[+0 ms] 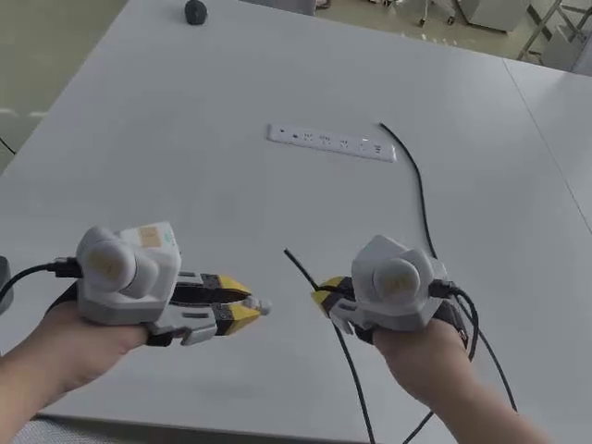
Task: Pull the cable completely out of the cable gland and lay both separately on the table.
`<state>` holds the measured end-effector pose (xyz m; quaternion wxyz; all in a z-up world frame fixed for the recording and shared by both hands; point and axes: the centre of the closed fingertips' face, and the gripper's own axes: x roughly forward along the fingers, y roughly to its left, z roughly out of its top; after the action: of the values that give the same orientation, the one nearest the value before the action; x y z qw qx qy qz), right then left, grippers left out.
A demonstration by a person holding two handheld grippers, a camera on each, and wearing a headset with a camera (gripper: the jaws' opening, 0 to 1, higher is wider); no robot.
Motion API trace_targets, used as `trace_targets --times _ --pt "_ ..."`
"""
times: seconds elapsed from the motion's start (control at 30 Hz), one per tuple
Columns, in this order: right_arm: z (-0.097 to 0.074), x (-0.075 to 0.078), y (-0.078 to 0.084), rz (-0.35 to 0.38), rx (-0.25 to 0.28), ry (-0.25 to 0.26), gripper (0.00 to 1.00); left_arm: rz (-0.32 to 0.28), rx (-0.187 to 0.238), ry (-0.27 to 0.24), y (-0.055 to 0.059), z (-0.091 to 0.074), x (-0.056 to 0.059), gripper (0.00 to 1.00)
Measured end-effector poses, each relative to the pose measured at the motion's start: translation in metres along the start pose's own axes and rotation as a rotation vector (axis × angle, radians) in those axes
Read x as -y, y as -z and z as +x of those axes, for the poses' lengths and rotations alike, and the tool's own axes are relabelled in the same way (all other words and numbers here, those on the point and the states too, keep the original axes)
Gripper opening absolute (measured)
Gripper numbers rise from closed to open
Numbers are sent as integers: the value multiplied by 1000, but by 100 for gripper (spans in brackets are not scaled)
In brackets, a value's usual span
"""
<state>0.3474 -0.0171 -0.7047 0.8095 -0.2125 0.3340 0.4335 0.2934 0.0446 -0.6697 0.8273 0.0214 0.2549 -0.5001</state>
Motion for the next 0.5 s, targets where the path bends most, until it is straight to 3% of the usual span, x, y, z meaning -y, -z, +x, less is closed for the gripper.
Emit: trace_targets --times 0.3,0.5 --pt "11 18 -29 5 14 1 0 -3 15 -3 11 -1 3 15" --pt "19 33 -50 34 43 36 0 -5 25 -2 16 1 2 15"
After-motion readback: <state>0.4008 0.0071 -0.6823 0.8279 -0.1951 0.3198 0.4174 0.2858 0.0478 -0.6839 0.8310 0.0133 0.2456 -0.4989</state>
